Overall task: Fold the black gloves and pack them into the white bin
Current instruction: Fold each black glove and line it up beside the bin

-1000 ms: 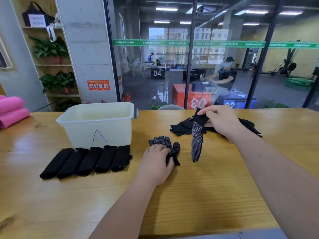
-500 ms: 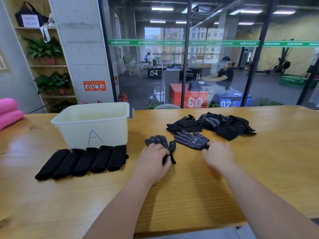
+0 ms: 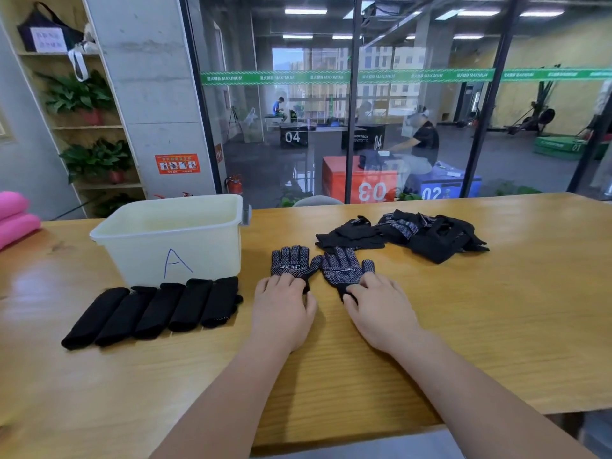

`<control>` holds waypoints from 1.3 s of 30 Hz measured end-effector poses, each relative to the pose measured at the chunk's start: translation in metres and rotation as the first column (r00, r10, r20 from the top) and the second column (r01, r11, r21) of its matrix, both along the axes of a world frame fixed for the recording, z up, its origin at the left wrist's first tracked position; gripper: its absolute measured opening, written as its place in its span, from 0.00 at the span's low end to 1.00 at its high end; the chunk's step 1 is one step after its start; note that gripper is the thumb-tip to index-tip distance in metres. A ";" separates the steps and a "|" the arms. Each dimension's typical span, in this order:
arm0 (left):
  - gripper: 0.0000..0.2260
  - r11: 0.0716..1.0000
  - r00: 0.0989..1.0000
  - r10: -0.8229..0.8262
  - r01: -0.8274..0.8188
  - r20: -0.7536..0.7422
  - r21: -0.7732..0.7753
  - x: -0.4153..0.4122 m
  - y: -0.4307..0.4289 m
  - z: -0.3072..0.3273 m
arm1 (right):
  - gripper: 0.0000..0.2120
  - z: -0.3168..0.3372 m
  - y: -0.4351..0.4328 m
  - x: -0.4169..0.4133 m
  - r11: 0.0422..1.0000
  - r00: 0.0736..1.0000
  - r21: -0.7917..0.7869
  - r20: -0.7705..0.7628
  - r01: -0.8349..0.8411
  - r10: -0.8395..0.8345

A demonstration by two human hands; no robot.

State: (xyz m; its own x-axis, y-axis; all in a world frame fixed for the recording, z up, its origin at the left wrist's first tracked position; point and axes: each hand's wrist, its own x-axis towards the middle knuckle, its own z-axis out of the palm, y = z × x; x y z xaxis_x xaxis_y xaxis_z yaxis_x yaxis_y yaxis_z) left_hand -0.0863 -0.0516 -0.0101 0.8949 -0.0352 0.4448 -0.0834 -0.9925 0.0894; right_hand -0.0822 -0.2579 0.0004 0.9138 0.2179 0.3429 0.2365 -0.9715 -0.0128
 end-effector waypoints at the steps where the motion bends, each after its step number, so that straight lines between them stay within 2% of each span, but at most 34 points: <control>1: 0.23 1.000 0.999 0.012 -0.012 -0.032 -0.010 0.001 0.001 -0.001 | 0.23 0.000 0.002 -0.001 0.999 0.999 0.019 -0.012 -0.048 0.048; 5: 0.28 0.991 0.986 -0.025 0.002 -0.166 -0.137 0.007 0.004 0.000 | 0.21 0.006 0.007 0.004 0.963 0.964 0.102 -0.062 -0.250 0.257; 7: 0.29 0.987 0.983 -0.055 0.027 -0.177 -0.161 0.009 0.005 0.000 | 0.18 0.008 0.005 0.012 0.927 0.943 0.209 -0.052 -0.311 0.328; 9: 0.28 0.986 0.984 -0.102 0.081 -0.148 -0.142 0.009 0.004 0.000 | 0.16 0.008 0.000 0.025 0.894 0.945 0.323 -0.003 -0.309 0.328; 11: 0.27 0.982 0.975 -0.178 0.166 -0.137 -0.092 0.011 0.002 -0.001 | 0.17 0.008 -0.006 0.044 0.892 0.963 0.368 0.037 -0.262 0.267; 13: 0.26 0.969 0.957 -0.246 0.242 -0.157 -0.043 0.014 0.001 -0.002 | 0.21 0.008 -0.013 0.068 0.929 0.981 0.321 -0.001 -0.183 0.194; 16: 0.25 0.948 0.933 -0.313 0.319 -0.178 0.006 0.019 -0.001 -0.003 | 0.29 0.011 -0.019 0.099 0.976 0.984 0.202 -0.140 -0.077 0.107; 19: 0.25 0.939 0.912 -0.339 0.343 -0.231 -0.023 0.023 -0.001 -0.002 | 0.34 0.016 -0.019 0.122 0.991 0.975 0.132 -0.213 -0.033 0.060; 25: 0.26 0.939 0.906 -0.343 0.334 -0.248 -0.081 0.028 0.001 -0.008 | 0.38 0.018 -0.008 0.164 0.996 0.950 0.092 -0.313 0.020 0.010; 30: 0.28 0.938 0.910 -0.347 0.333 -0.228 -0.097 0.029 0.002 -0.011 | 0.39 0.014 -0.005 0.185 0.986 0.913 0.132 -0.406 0.102 -0.040; 32: 0.28 0.938 0.911 -0.346 0.333 -0.222 -0.095 0.029 0.002 -0.010 | 0.39 0.011 -0.005 0.188 0.984 0.921 0.143 -0.387 0.104 -0.041; 35: 0.27 0.938 0.913 -0.348 0.336 -0.212 -0.091 0.028 0.002 -0.010 | 0.35 0.010 -0.003 0.189 0.977 0.961 0.195 -0.275 0.087 -0.030; 39: 0.26 0.935 0.915 -0.354 0.342 -0.195 -0.093 0.026 0.002 -0.007 | 0.26 0.019 -0.008 0.177 0.950 0.992 0.310 -0.127 0.034 0.006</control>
